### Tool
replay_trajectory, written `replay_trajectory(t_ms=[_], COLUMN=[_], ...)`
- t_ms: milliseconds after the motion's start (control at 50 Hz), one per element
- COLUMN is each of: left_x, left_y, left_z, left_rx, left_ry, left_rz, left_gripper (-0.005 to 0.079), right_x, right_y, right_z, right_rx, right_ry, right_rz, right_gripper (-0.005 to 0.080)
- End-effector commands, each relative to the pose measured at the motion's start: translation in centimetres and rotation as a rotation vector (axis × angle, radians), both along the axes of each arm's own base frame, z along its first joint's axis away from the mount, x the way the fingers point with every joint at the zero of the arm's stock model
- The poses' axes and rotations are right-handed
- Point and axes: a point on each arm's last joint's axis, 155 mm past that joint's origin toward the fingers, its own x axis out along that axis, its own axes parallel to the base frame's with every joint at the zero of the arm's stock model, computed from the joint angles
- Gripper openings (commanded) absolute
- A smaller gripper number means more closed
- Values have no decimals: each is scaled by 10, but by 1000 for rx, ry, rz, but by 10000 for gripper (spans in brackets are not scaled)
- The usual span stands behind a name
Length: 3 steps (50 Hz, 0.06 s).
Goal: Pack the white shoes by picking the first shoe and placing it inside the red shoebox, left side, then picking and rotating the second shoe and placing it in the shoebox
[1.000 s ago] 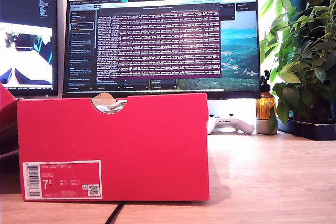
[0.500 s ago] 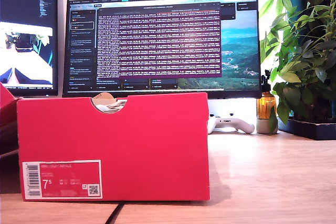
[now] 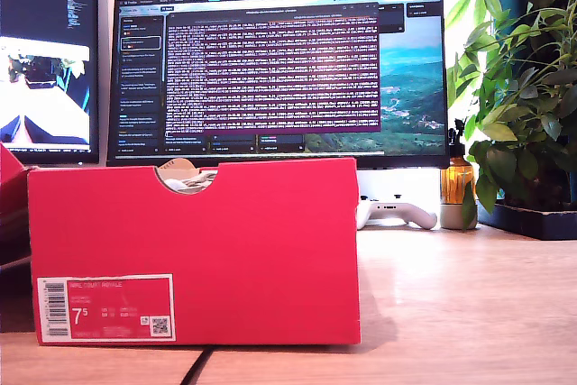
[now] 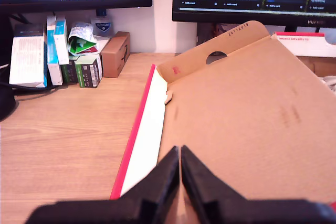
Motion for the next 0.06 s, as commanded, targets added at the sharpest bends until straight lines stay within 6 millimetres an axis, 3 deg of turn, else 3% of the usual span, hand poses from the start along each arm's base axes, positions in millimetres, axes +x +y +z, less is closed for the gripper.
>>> replay_trajectory(t_ms=[0, 40], left_x=[-1, -1], left_y=[0, -1], left_z=[-18, -18], left_rx=[-9, -9], left_ry=[42, 42], left_rz=[-2, -4], left_gripper=[-19, -19], right_x=[0, 0], right_y=[0, 0], right_z=[3, 3], right_rx=[0, 0], right_ry=[-6, -6], right_rz=[-2, -2], right_gripper=[-12, -12])
